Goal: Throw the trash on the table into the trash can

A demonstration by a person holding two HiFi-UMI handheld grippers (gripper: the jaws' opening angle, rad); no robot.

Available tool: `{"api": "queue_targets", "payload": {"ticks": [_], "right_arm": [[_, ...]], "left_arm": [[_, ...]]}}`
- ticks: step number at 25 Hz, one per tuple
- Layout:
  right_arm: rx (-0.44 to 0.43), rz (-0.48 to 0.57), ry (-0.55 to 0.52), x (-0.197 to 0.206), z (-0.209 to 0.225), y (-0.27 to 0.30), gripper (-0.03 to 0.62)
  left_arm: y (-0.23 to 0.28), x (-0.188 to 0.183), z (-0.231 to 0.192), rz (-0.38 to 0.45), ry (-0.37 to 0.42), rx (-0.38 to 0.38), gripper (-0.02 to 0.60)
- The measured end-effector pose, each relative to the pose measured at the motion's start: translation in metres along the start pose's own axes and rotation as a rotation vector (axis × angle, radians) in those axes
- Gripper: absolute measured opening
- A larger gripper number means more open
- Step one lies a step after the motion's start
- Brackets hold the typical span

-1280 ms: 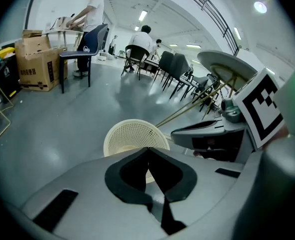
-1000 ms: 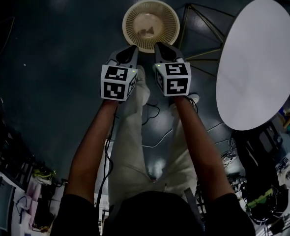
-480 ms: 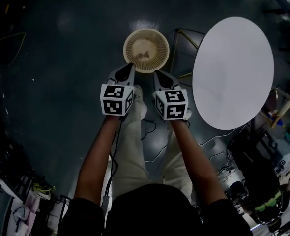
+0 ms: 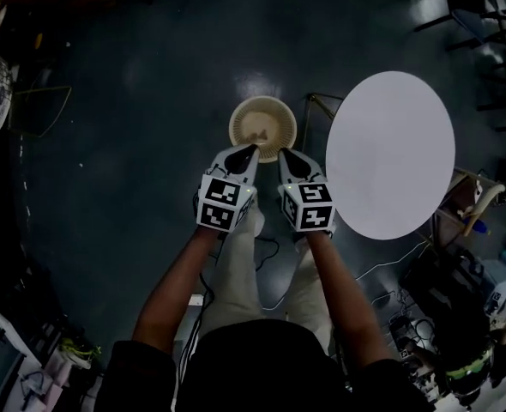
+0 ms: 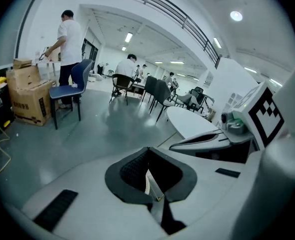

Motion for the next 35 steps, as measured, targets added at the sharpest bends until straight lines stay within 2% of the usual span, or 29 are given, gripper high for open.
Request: {"api": "queue_targets", "payload": {"ticks": [2,7,14,19,35], "right_arm": [[0.003,0.021,0.004,-0.013,-0.013,-0.008,0.02],[-0.019,0.057,-0.065,-0.04,-0.033,-0.043,0.02],[-0.012,0.152,-0.052,-0.062,-0.018,-0.097,0.02],[-0.006,0.201,-0.039,-0.061,0.006,-0.142,0.02],[-0.029,0.367,-0.1,-0.053,0.018,-0.337,0.02]], "left_arm": [[-0.011,-0.015,0.0,0.011,0.05,0.013,0.015],[-0.033,-0.046,0.018,0.022,0.132,0.019,0.015],[-0.05,-0.074,0.065,0.079,0.253,0.038,0.015],[-0.054,-0.077,0.114,0.107,0.255,0.046,0.015],[-0.139,-0.095,0.296,0.273,0.289,0.052,0.015]]}}
Point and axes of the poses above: the fingertips, and each gripper's own axes: y forward along the fingers, z to its right, x out of its underside, the point moved 7 cm from there along -y, backward along the fingers, and after that the axes turned 4 degrees about z, right-handed, at the moved point
